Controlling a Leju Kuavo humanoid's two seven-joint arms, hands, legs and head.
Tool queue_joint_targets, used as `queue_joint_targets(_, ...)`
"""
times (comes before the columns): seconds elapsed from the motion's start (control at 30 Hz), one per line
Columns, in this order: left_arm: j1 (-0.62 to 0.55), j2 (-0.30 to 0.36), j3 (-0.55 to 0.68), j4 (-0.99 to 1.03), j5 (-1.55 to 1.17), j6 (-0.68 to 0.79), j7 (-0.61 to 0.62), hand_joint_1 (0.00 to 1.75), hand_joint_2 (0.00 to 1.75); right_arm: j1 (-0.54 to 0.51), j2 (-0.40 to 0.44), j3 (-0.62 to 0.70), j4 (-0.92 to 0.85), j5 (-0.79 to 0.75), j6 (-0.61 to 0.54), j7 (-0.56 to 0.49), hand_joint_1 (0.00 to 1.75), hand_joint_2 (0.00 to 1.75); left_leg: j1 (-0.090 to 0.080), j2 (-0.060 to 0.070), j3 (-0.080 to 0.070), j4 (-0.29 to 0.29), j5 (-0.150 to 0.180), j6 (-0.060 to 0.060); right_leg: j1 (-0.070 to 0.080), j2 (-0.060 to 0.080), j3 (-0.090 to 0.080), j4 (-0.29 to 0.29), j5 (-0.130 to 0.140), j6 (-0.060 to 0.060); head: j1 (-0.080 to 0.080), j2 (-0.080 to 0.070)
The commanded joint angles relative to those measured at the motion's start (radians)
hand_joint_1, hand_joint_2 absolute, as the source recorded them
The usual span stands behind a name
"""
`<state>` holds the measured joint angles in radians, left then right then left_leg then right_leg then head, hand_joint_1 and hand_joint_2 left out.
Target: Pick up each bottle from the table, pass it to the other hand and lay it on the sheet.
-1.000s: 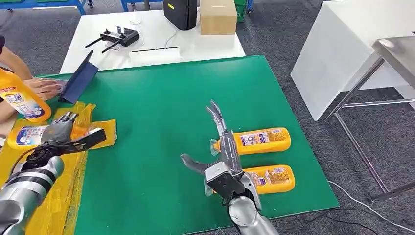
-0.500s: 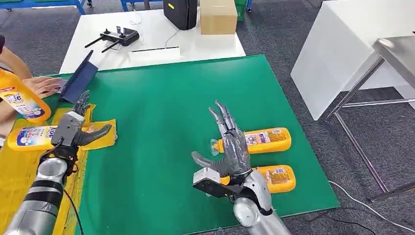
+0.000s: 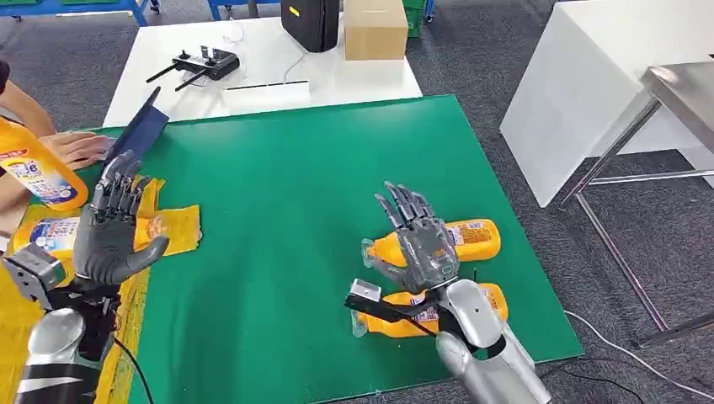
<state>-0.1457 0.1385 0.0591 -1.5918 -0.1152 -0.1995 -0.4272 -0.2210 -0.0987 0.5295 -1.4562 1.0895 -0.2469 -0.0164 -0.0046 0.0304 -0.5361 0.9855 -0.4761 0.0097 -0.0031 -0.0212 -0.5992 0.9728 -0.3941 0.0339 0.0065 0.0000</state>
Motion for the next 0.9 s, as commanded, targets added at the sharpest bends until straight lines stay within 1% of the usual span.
queue_joint_targets(0.03, 0.064, -0.089, -0.103, -0.063, 0.034, -0.017, -0.012, 0.00, 1.75, -0.203, -0.142, -0.042, 0.383, -0.039, 0.196, -0.035, 0.00, 1.75, 0.000, -0.003, 0.003, -0.001, 0.000, 0.000, 0.000, 0.000, 0.004, -0.002, 0.000, 0.001, 0.000, 0.000)
queue_joint_targets(0.1, 0.062, -0.093, -0.123, -0.052, 0.020, 0.003, -0.024, 0.00, 1.75, -0.246, -0.149, -0.028, 0.477, -0.033, 0.198, -0.046, 0.00, 1.75, 0.001, -0.004, 0.005, 0.000, -0.001, 0.000, 0.000, 0.001, 0.007, -0.003, 0.000, 0.001, 0.000, 0.000)
queue_joint_targets(0.13, 0.062, -0.097, -0.129, -0.049, 0.014, 0.012, -0.027, 0.00, 1.75, -0.258, -0.148, -0.023, 0.502, -0.033, 0.201, -0.054, 0.00, 1.75, -0.001, -0.002, 0.003, -0.001, 0.000, 0.000, -0.002, 0.001, 0.004, -0.002, 0.001, 0.001, 0.000, 0.000)
queue_joint_targets(0.17, 0.062, -0.103, -0.131, -0.045, 0.025, 0.010, -0.028, 0.00, 1.75, -0.267, -0.142, -0.028, 0.527, -0.039, 0.196, -0.058, 0.00, 1.75, 0.000, -0.002, 0.004, -0.001, -0.001, 0.000, -0.001, 0.002, 0.006, -0.002, 0.000, 0.001, 0.000, 0.000)
queue_joint_targets(0.23, 0.072, -0.104, -0.133, -0.041, 0.061, -0.014, -0.030, 0.00, 1.75, -0.274, -0.127, -0.034, 0.555, -0.037, 0.186, -0.051, 0.00, 1.75, -0.001, -0.003, 0.002, 0.000, 0.000, 0.000, -0.002, 0.000, 0.003, -0.001, 0.000, 0.001, 0.000, 0.000)
queue_joint_targets(0.27, 0.075, -0.104, -0.132, -0.041, 0.061, -0.014, -0.031, 0.00, 1.75, -0.275, -0.125, -0.034, 0.556, -0.037, 0.185, -0.050, 0.00, 1.75, 0.000, -0.003, 0.004, 0.000, -0.001, -0.001, -0.001, 0.002, 0.005, -0.002, 0.000, 0.000, 0.000, 0.000)
queue_joint_targets(0.37, 0.079, -0.104, -0.131, -0.041, 0.063, -0.015, -0.032, 0.00, 1.75, -0.274, -0.123, -0.033, 0.557, -0.036, 0.184, -0.049, 0.00, 1.75, -0.001, -0.001, 0.002, 0.000, 0.000, 0.000, -0.002, 0.001, 0.002, -0.001, 0.000, 0.001, 0.000, 0.000)
queue_joint_targets(0.43, 0.080, -0.102, -0.128, -0.042, 0.064, -0.015, -0.033, 0.00, 1.75, -0.273, -0.120, -0.034, 0.556, -0.037, 0.182, -0.046, 0.00, 1.75, 0.001, -0.003, 0.005, 0.000, -0.002, -0.001, -0.001, 0.002, 0.005, -0.001, -0.001, 0.000, 0.000, 0.000)
queue_joint_targets(0.5, 0.085, -0.109, -0.125, -0.036, 0.090, -0.036, -0.032, 0.00, 1.75, -0.275, -0.110, -0.039, 0.576, -0.032, 0.173, -0.026, 0.00, 1.75, 0.000, -0.002, 0.003, 0.000, -0.001, -0.001, -0.001, 0.001, 0.003, -0.001, 0.000, 0.000, 0.000, 0.000)
queue_joint_targets(0.63, 0.078, -0.111, -0.123, -0.022, 0.092, -0.039, -0.032, 0.00, 1.75, -0.283, -0.096, -0.036, 0.611, -0.024, 0.168, -0.020, 0.00, 1.75, 0.000, -0.001, 0.003, 0.000, -0.001, 0.000, -0.001, 0.002, 0.003, -0.001, 0.000, 0.001, 0.000, 0.000)
queue_joint_targets(0.83, 0.055, -0.115, -0.135, -0.009, 0.090, -0.047, -0.030, 0.00, 1.75, -0.322, -0.063, -0.008, 0.719, 0.001, 0.184, -0.029, 0.00, 1.75, 0.000, -0.002, 0.002, 0.000, 0.000, 0.000, -0.001, 0.001, 0.003, -0.001, 0.000, 0.000, 0.000, 0.000)
queue_joint_targets(0.87, 0.050, -0.116, -0.141, -0.002, 0.090, -0.049, -0.028, 0.00, 1.75, -0.337, -0.053, 0.005, 0.758, 0.013, 0.201, -0.027, 0.00, 1.75, 0.001, -0.003, 0.005, 0.000, -0.002, -0.001, 0.000, 0.002, 0.006, -0.001, -0.001, 0.000, 0.000, 0.000)
queue_joint_targets(0.9, 0.048, -0.117, -0.143, 0.003, 0.089, -0.050, -0.028, 0.00, 1.75, -0.346, -0.050, 0.015, 0.777, 0.022, 0.209, -0.024, 0.00, 1.75, 0.000, -0.002, 0.003, 0.000, -0.001, -0.001, 0.000, 0.001, 0.004, -0.001, 0.000, 0.000, 0.000, 0.000)
